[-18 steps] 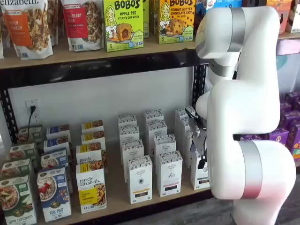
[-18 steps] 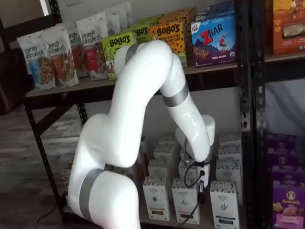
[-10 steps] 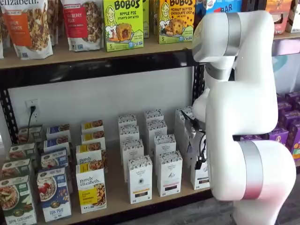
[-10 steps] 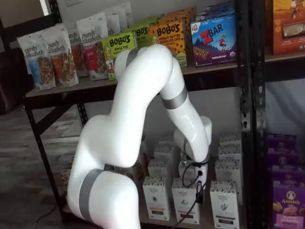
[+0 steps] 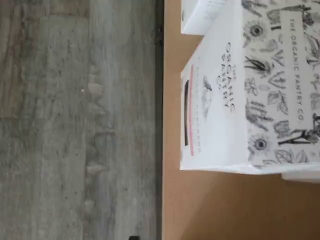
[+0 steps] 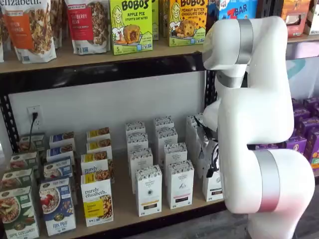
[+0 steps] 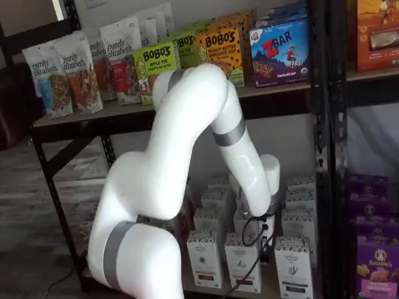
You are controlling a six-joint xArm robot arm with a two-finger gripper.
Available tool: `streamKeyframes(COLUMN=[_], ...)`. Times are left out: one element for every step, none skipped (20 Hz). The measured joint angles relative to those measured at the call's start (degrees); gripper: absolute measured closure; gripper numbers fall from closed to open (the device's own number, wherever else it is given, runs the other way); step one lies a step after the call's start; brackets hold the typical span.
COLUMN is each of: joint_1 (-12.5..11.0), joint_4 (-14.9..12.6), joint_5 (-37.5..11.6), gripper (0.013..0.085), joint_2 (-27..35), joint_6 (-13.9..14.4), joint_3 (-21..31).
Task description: Pick up the white box with a green strip in the middle, on the bottom shelf, the sixth box from the left
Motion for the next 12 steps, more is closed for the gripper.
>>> streamKeyframes(joint_1=[0.1, 0.0, 0.0, -0.1, -0.2, -0.3, -0.5, -0.6, -0.7, -0.8, -0.9, -1.0], joint_4=[0.4, 0.8, 1.1, 1.1, 0.8, 0.3, -0.7, -1.4, -1.6, -1.7, -1.8, -2.0], joint_5=[-0.3, -0.3, -0.3, -0.3, -0.4, -0.5, -0.4, -0.4, -0.3, -0.3, -0.4, -0.5], gripper=[0.0130, 0.0130, 0.0130, 0.0130, 0.0130, 0.0130, 0.0130, 0.0130, 0.0130, 0.0130, 0.0130, 0.0130], joint_2=[0.5, 1.1, 1.6, 2.1, 2.4, 2.8, 3.3, 3.7, 3.9, 4.2, 4.5, 4.8], joint_6=[-0.4, -0.8, -1.0, -1.1, -0.9, -0.5, 0.3, 0.8, 1.0, 1.0, 0.9, 0.9], joint_3=[-0.6, -1.4, -2.2, -2.9, -3.4, -4.0, -4.7, -5.2, -5.6, -5.9, -6.3, -6.6])
